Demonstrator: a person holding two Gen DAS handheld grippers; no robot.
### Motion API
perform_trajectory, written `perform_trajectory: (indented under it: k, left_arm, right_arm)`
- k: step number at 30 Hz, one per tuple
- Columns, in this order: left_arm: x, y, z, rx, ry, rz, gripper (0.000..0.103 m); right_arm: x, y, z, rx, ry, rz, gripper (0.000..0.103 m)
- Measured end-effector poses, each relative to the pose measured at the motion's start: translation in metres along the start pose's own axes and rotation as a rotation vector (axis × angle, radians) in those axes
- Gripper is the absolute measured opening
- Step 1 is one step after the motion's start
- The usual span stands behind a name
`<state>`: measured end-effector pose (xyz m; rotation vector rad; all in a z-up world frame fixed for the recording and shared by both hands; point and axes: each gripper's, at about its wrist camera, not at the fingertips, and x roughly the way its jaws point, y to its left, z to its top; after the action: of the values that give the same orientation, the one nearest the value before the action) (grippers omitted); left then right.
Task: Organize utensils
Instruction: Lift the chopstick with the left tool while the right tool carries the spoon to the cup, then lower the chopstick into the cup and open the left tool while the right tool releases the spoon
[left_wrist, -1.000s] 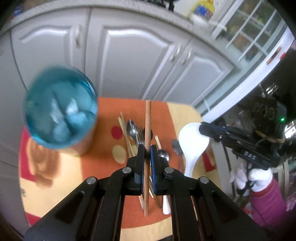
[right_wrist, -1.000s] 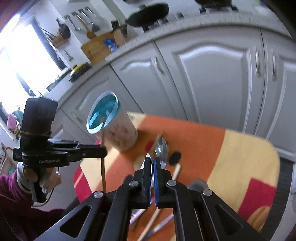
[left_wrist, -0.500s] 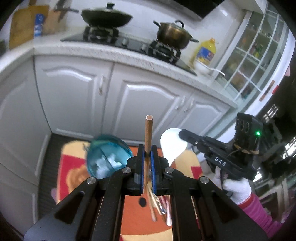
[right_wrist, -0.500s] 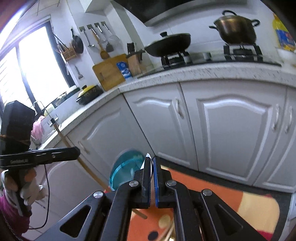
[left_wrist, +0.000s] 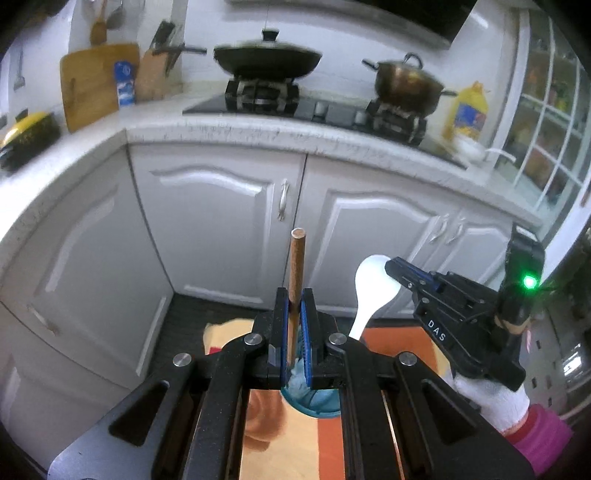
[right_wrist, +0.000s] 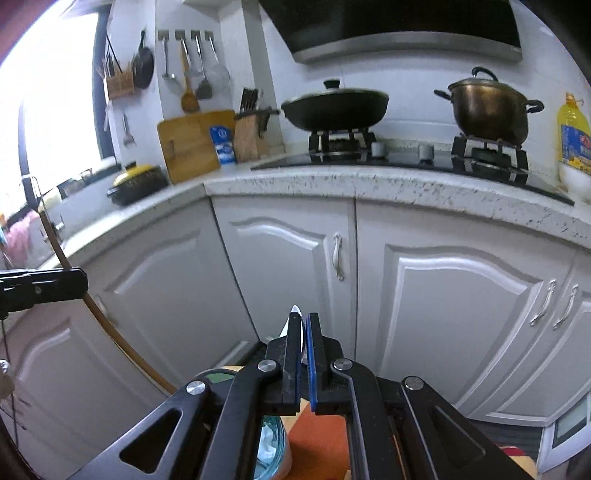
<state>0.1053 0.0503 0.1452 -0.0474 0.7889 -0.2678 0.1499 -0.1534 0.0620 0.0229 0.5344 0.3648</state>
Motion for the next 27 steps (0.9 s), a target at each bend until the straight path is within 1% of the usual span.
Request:
perform_trajectory:
  k: [2,5,8,10,13,15,16,17,18,19,20,21,27]
  left_arm:
    - [0.014,0.001,-0.008,-0.01,0.031,-0.004,0.005]
    - [0.036,0.002,-0.021,-0.015,0.077,-0.003,0.005]
    - [0.049,0.0,-0.03,-0.011,0.091,0.01,0.005]
    - [0.052,-0.001,-0.032,-0.019,0.097,0.007,0.005]
    - [0.054,-0.002,-0.031,-0.031,0.116,-0.002,0.005]
    - [0.054,-0.003,-0.032,-0.037,0.124,-0.006,0.008]
    - [0.053,-0.003,-0.033,-0.042,0.132,-0.01,0.011]
    - [0.052,-0.002,-0.034,-0.053,0.135,-0.017,0.02]
    - [0.051,-0.002,-0.033,-0.061,0.137,-0.022,0.026]
    - [0.05,-0.001,-0.034,-0.071,0.136,-0.029,0.036]
    - [0.048,-0.001,-0.035,-0.081,0.134,-0.033,0.04]
    - [0.045,0.0,-0.036,-0.089,0.133,-0.035,0.04]
    - [0.028,-0.007,-0.041,-0.078,0.125,-0.034,0.041]
  right_arm:
    - [0.007,0.003,-0.008,-0.022,0.003,-0.017,0.002]
    - [0.014,0.008,-0.022,-0.042,0.029,-0.002,0.002]
    - [0.02,0.015,-0.035,-0.092,0.06,0.007,0.002]
    - [0.02,0.016,-0.039,-0.098,0.071,0.016,0.003]
    - [0.02,0.015,-0.04,-0.08,0.105,0.051,0.003]
    - [0.021,0.013,-0.039,-0.064,0.138,0.088,0.002]
    - [0.019,0.011,-0.039,-0.047,0.147,0.105,0.003]
    - [0.017,0.009,-0.038,-0.032,0.152,0.12,0.004]
    - [0.015,0.008,-0.039,-0.026,0.149,0.127,0.008]
    - [0.011,0.007,-0.039,-0.021,0.14,0.134,0.022]
    - [0.006,0.006,-0.039,-0.019,0.131,0.132,0.031]
    - [0.004,0.006,-0.039,-0.018,0.128,0.131,0.037]
    - [-0.012,0.004,-0.043,-0.013,0.137,0.128,0.037]
